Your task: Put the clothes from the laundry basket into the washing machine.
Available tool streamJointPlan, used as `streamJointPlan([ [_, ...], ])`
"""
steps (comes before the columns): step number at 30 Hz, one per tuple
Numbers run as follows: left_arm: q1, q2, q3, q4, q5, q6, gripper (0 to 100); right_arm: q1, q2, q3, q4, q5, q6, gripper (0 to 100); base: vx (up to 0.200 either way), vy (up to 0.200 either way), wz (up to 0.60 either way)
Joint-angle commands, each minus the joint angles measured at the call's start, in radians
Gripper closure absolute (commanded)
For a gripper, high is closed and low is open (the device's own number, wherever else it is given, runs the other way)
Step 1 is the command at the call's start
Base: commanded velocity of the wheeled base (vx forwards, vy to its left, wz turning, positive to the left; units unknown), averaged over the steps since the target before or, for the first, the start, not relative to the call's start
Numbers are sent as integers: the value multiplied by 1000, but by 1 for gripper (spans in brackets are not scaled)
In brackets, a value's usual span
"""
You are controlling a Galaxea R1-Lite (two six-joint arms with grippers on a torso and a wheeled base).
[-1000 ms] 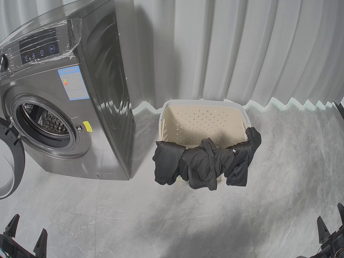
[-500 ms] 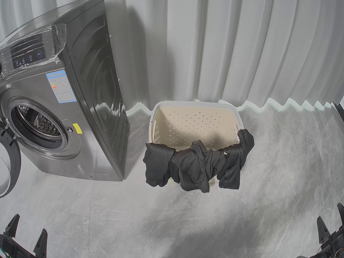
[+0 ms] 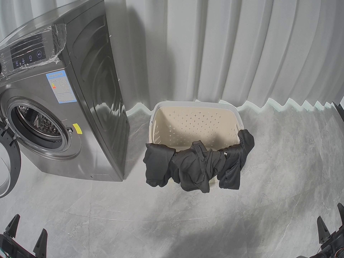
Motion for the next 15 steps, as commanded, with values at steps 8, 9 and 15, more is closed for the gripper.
streamJointPlan([
  [8,0,-16,16,1,9,10,0,1,-16,12,0,0,0,0,0,-25,0],
  [9,0,-16,16,0,9,10,0,1,-16,12,0,0,0,0,0,0,0],
  [15,0,-16,16,0,9,0,0,1,-16,12,0,0,1,0,67,0,0],
])
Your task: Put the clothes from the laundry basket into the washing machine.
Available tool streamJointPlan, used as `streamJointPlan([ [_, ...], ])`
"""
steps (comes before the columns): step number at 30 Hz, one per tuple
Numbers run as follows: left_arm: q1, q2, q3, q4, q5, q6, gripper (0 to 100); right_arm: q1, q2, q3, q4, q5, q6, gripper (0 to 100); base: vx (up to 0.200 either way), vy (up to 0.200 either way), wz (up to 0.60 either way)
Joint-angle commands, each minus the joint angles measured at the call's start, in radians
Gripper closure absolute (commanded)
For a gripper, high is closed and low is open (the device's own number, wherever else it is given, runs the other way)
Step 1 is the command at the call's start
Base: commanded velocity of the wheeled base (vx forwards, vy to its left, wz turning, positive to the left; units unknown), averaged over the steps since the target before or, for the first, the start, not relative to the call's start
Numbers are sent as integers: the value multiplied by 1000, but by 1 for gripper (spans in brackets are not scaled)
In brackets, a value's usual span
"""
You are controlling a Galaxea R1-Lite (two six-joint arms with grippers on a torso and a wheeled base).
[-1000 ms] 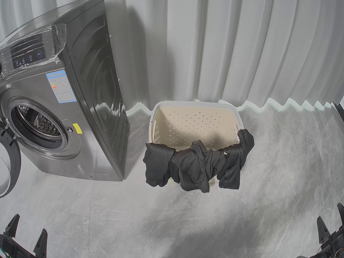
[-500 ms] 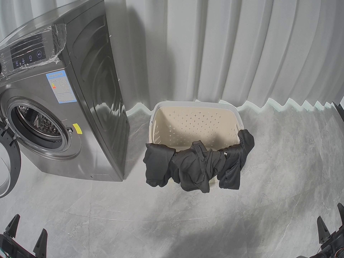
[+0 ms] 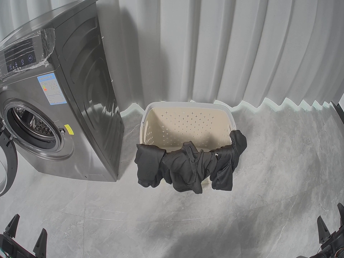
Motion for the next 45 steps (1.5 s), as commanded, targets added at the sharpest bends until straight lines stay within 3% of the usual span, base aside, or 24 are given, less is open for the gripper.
streamJointPlan([
  [1,0,-16,16,0,0,-3,0,1,-16,12,0,1,-1,0,200,0,0],
  [13,0,-16,16,1,2,0,0,1,-16,12,0,1,-1,0,50,0,0],
  [22,3,-18,16,1,4,11,0,1,-16,12,0,1,0,0,200,0,0],
  [36,2,-16,16,0,4,5,0,1,-16,12,0,2,-1,0,0,0,0],
  [39,2,-16,16,0,4,2,0,1,-16,10,-6,22,6,0,0,0,0],
  [41,2,-16,16,0,4,3,0,3,-16,-41,-55,24,26,0,0,0,0],
  [42,2,-16,16,0,4,2,0,4,-15,-133,-74,22,72,0,0,0,0],
  [45,2,-16,16,0,4,5,0,8,74,-231,-6,28,106,0,0,0,0],
])
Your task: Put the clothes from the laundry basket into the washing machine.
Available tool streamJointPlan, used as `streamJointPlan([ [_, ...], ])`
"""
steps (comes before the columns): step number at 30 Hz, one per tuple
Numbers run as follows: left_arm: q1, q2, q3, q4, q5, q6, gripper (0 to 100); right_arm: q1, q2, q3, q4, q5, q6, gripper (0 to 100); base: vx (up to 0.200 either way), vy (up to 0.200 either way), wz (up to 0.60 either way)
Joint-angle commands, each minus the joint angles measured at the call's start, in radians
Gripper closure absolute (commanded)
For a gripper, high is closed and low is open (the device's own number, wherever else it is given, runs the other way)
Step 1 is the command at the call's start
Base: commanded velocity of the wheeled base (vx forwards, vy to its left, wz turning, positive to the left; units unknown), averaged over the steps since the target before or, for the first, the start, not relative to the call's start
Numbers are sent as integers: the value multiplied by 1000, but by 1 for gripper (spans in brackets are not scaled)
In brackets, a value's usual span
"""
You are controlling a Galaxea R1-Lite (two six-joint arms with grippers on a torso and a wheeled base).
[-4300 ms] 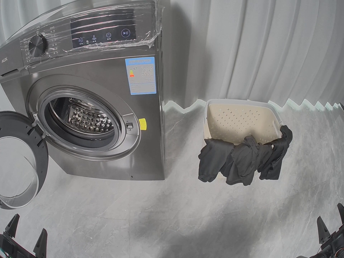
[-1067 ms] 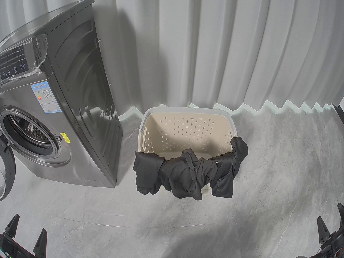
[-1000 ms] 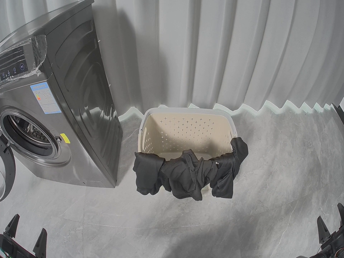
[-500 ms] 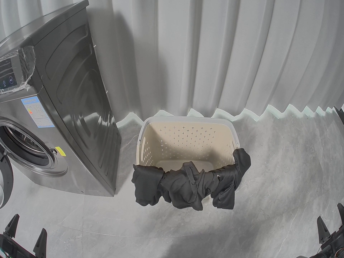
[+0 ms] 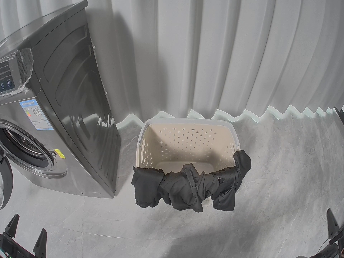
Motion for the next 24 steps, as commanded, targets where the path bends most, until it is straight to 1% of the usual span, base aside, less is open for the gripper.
streamJointPlan([
  [1,0,-16,16,0,-2,0,0,12,130,-185,68,33,60,0,0,0,0],
  [3,0,-16,16,0,-2,0,0,24,199,-176,85,84,55,0,0,0,0],
  [4,0,-16,16,0,0,0,0,25,217,-174,87,96,55,0,0,0,0],
  [5,0,-16,16,0,0,2,0,27,276,-172,93,134,47,0,0,0,0],
  [6,0,-16,16,0,0,2,0,27,276,-172,93,134,47,0,0,0,0],
  [7,0,-16,16,0,-2,2,0,21,354,-166,85,165,24,0,0,0,0],
  [8,0,-16,16,0,-2,0,0,22,374,-166,84,168,18,0,0,0,0],
  [9,0,-16,16,0,0,2,0,27,437,-166,81,173,1,0,0,0,0],
  [10,0,-16,16,0,-2,2,0,27,443,-166,79,171,0,0,0,0,0],
  [12,0,-16,16,0,-2,3,0,30,543,-166,74,174,-9,0,0,0,0],
  [13,0,-16,16,0,-2,3,0,30,543,-166,74,174,-9,0,0,0,0],
  [15,0,-16,16,0,-2,3,0,53,616,-163,45,177,-20,0,0,0,0],
  [17,0,-16,16,0,-2,3,0,97,675,-159,25,179,-11,0,0,0,0],
  [20,0,-18,16,0,-2,5,0,113,754,-157,-16,179,6,0,0,0,0],
  [24,0,-18,16,0,0,5,0,131,892,-151,-119,177,9,0,0,0,0],
])
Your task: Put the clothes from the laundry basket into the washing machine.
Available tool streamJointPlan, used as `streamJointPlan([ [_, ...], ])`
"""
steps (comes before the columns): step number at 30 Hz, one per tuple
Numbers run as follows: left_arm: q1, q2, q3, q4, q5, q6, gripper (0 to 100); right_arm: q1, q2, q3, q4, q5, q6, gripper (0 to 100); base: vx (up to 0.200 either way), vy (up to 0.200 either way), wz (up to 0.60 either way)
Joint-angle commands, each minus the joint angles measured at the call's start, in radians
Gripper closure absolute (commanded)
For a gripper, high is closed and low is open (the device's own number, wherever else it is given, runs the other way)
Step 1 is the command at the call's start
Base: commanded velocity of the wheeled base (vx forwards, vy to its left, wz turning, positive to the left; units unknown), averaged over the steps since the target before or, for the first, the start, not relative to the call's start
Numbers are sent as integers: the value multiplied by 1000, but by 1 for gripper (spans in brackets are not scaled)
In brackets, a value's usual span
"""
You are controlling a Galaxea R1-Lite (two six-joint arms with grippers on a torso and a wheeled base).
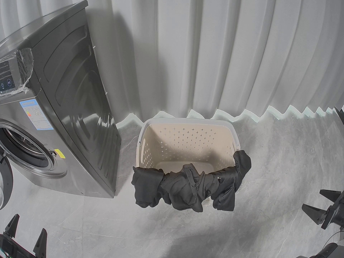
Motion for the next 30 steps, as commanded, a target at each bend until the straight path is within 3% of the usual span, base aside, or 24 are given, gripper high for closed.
streamJointPlan([
  [1,0,-18,16,0,0,0,0,59,271,9,-115,2,11,0,0,0,0],
  [4,0,-18,16,0,0,0,0,80,348,9,-161,1,18,0,0,0,0],
  [9,0,-18,16,0,0,0,0,163,538,1,-278,-16,87,0,0,0,0],
  [12,0,-18,16,0,0,0,0,189,610,1,-338,-53,123,0,0,0,0],
  [13,0,-18,16,0,0,0,0,217,677,1,-401,-91,156,0,0,0,0],
  [15,0,-18,16,0,0,0,0,246,752,4,-484,-124,188,0,0,0,0],
  [20,0,-18,16,0,0,0,0,297,904,-31,-586,-190,208,0,0,0,0],
  [30,0,-18,16,0,0,0,0,308,1174,-137,-726,-249,226,0,0,0,0],
])
